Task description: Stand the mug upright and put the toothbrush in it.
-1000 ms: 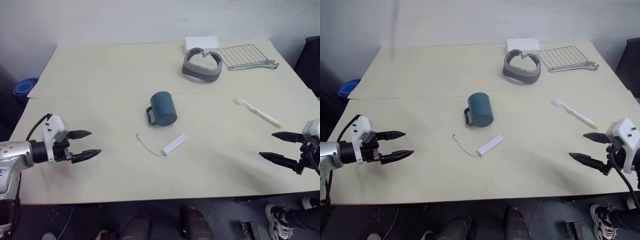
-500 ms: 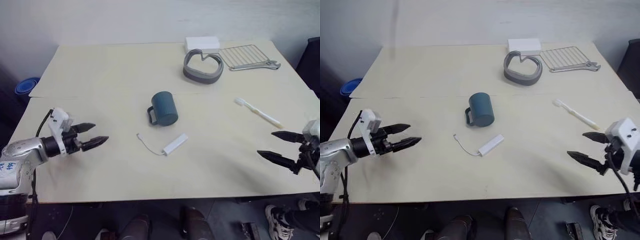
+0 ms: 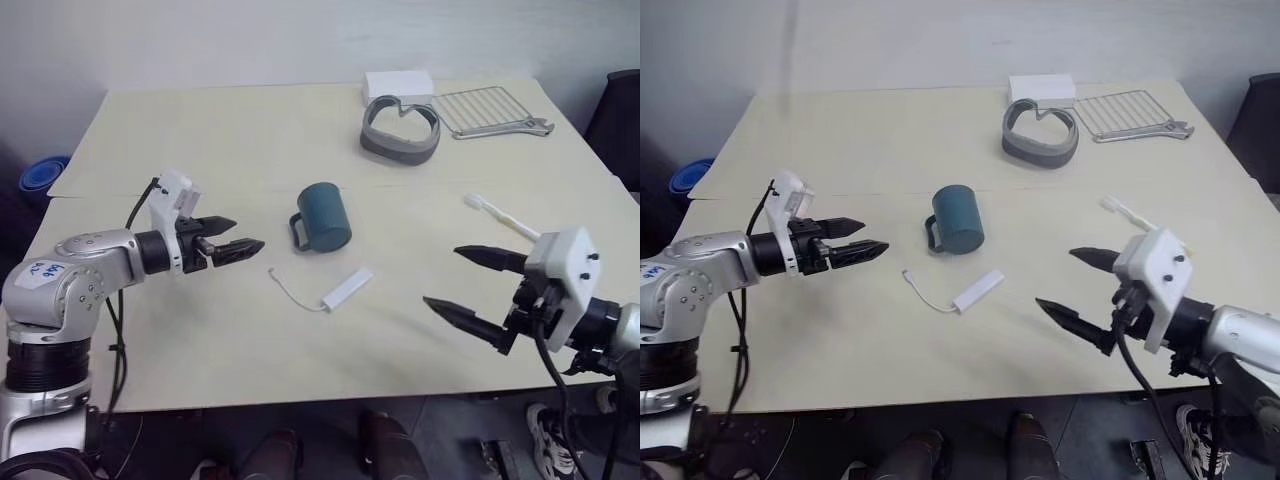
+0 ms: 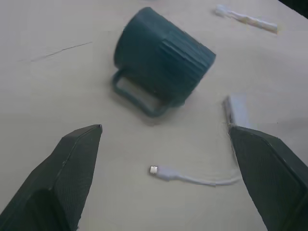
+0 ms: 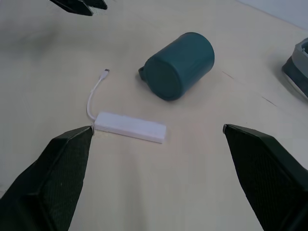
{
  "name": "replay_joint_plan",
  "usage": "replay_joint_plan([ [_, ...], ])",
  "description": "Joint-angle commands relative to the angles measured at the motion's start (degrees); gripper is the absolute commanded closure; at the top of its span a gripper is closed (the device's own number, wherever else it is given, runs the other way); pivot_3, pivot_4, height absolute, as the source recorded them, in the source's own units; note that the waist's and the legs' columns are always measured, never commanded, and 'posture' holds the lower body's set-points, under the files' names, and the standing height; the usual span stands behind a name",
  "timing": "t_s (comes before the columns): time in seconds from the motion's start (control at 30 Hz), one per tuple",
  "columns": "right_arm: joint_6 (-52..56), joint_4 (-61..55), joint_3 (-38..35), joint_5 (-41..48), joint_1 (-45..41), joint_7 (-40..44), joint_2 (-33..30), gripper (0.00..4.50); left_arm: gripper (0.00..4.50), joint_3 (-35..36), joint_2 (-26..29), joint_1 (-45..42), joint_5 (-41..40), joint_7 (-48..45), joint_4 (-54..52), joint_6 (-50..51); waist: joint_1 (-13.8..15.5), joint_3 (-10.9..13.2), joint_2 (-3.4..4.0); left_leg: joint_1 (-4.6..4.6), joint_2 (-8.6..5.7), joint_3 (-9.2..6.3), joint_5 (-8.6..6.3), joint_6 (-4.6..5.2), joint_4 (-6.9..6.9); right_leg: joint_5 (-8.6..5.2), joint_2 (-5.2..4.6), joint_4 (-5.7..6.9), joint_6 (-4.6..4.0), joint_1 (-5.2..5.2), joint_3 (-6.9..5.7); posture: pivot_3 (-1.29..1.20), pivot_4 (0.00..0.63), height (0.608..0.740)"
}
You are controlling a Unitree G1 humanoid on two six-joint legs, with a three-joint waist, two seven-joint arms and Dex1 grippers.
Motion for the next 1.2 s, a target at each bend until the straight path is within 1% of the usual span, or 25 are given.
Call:
replay_joint_plan([
  [0.03,-4.3,-0.3,8.2,-6.3,-2.9,2.5,-2.9,0.0,0.02,-2.5,7.3,3.6,4.5,-16.7,-1.3,-16.9,-0.4,0.0,0.0,0.01,0.0,0.01,0.0,-0.01,-0.02,-0.01,0.01,-0.06,-0.02,0.0,0.0,0.0,0.15,0.74],
  [0.1,-8.0,3.0,15.7,-12.1,-7.0,4.2,-3.6,0.0,0.02,-3.8,11.3,4.1,6.3,-24.3,0.6,-23.3,-0.6,0.0,-0.04,0.01,0.0,0.01,-0.01,-0.02,0.03,-0.03,0.0,-0.2,-0.05,0.01,-0.04,0.0,0.15,0.74],
  [0.13,-10.5,6.5,21.0,-16.0,-10.7,6.0,-3.1,0.0,0.02,-5.2,13.2,3.2,8.1,-27.6,2.3,-26.7,-0.6,0.0,-0.05,0.01,-0.01,0.01,0.0,-0.02,0.06,-0.01,-0.02,-0.2,-0.08,0.03,-0.04,0.0,0.15,0.74],
  [0.17,-13.3,10.1,26.2,-20.1,-14.3,8.1,-2.7,0.0,0.02,-6.4,14.6,2.2,9.5,-30.2,3.9,-29.1,-0.7,0.0,-0.09,0.04,-0.02,0.01,0.01,-0.02,0.09,0.0,-0.03,-0.16,-0.09,0.07,-0.05,0.0,0.15,0.74],
  [0.23,-19.1,18.0,34.5,-26.7,-20.9,12.8,-1.1,0.0,0.02,-8.4,15.6,-0.3,11.1,-33.5,6.2,-31.9,-0.9,0.1,-0.07,0.06,-0.06,0.04,0.08,0.02,0.08,0.1,0.05,-0.21,-0.13,0.1,-0.06,0.0,0.15,0.74],
  [0.3,-23.3,25.6,40.5,-31.1,-27.1,17.2,1.3,0.0,0.02,-9.3,15.5,-2.1,11.3,-35.4,7.1,-32.6,-0.8,0.1,-0.09,0.04,-0.08,0.01,0.1,0.05,0.08,0.11,0.06,-0.18,-0.13,0.09,-0.08,0.0,0.15,0.74],
  [0.43,-30.4,39.9,48.6,-37.5,-37.9,25.2,7.0,0.0,0.02,-9.0,16.1,-2.0,11.7,-37.3,7.0,-33.7,-1.1,0.1,-0.09,-0.21,-0.03,-0.02,0.08,0.09,0.05,0.11,0.09,-0.09,-0.12,-0.11,-0.1,0.0,0.15,0.74],
  [0.57,-35.5,53.5,52.0,-41.3,-46.2,29.8,13.8,0.0,0.02,-6.6,16.6,0.8,11.3,-36.3,5.4,-32.9,-2.4,0.1,-0.13,-0.54,-0.04,-0.01,0.07,0.1,0.11,0.11,0.1,-0.04,-0.12,-0.46,-0.2,0.0,0.15,0.74],
  [0.67,-39.9,61.8,53.9,-43.6,-50.3,33.9,17.5,0.0,0.02,-3.8,17.1,4.5,10.3,-35.0,2.5,-31.5,-2.9,0.1,-0.12,-1.04,-0.05,-0.01,0.07,0.09,0.36,0.11,0.1,0.24,-0.12,-1.06,-0.24,0.0,0.15,0.74],
  [0.8,-41.7,69.6,56.1,-45.0,-54.1,41.1,21.6,0.0,0.02,-1.5,17.2,7.3,10.0,-33.5,0.4,-30.7,-2.9,0.1,-0.11,-1.04,-0.04,-0.03,0.06,0.06,0.47,0.1,0.05,0.41,-0.14,-1.06,-0.49,0.0,0.15,0.74],
  [0.97,-44.1,77.5,57.5,-48.4,-56.7,44.4,25.1,0.0,0.02,-0.6,17.1,7.9,9.7,-32.4,-0.9,-29.9,-2.8,0.1,-0.11,-1.03,-0.06,-0.05,0.04,0.03,0.66,0.11,0.05,0.56,-0.15,-1.02,-0.5,0.0,0.15,0.74],
  [1.07,-44.0,79.7,57.4,-49.3,-57.3,45.4,26.6,0.57,0.0,-0.2,17.0,8.2,9.5,-32.0,-1.5,-29.5,-2.8,0.1,-0.12,-1.02,-0.06,-0.06,0.04,0.02,0.7,0.11,0.06,0.58,-0.15,-0.99,-0.5,0.0,0.15,0.74],
  [1.2,-42.8,78.7,56.2,-49.1,-56.4,46.1,26.8,1.88,0.0,0.0,16.9,8.5,9.0,-31.7,-2.2,-28.9,-2.9,0.1,-0.12,-0.99,-0.04,-0.06,0.02,-0.01,0.7,0.1,0.06,0.62,-0.17,-0.99,-0.5,0.0,0.15,0.74],
])
